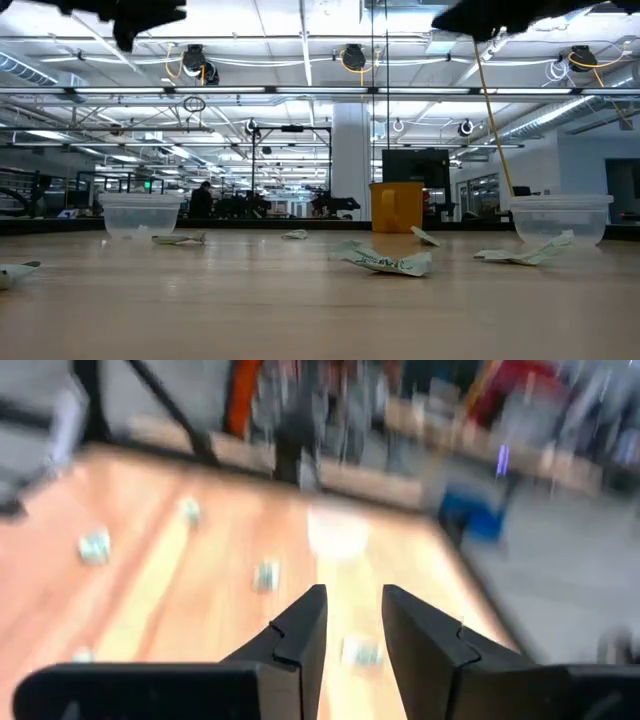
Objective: Pick and place Stevia / Truvia into bins
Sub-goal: Put the stevia packet into the right transparent container
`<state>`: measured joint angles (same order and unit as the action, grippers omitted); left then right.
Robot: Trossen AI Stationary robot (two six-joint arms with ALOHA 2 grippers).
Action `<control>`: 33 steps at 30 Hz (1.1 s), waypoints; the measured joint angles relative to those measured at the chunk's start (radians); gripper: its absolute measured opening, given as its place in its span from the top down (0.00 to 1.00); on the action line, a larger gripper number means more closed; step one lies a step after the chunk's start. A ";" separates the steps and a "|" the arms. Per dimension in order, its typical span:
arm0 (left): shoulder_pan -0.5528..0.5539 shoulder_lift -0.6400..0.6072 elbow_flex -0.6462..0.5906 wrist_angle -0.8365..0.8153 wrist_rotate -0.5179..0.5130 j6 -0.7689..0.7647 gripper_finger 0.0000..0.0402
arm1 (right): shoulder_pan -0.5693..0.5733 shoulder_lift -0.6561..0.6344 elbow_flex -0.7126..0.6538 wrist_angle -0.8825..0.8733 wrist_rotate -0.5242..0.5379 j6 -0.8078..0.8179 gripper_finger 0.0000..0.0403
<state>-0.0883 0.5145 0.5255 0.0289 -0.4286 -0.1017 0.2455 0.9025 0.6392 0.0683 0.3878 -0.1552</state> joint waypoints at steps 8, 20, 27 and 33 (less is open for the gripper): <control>0.000 0.283 0.155 -0.005 -0.040 0.082 0.71 | -0.077 0.301 0.054 -0.137 -0.108 0.195 0.76; 0.000 0.453 0.161 -0.002 -0.069 0.055 0.71 | -0.083 0.571 0.055 -0.078 -0.235 0.124 0.54; 0.000 0.481 0.161 0.012 -0.069 0.045 0.71 | -0.112 0.688 0.055 0.049 -0.201 0.060 0.53; -0.004 0.481 0.161 0.011 -0.065 0.038 0.71 | -0.150 0.719 0.055 0.001 -0.179 0.101 0.56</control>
<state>-0.0925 0.9951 0.6861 0.0396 -0.4935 -0.0634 0.0955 1.6216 0.6939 0.0696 0.2087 -0.0546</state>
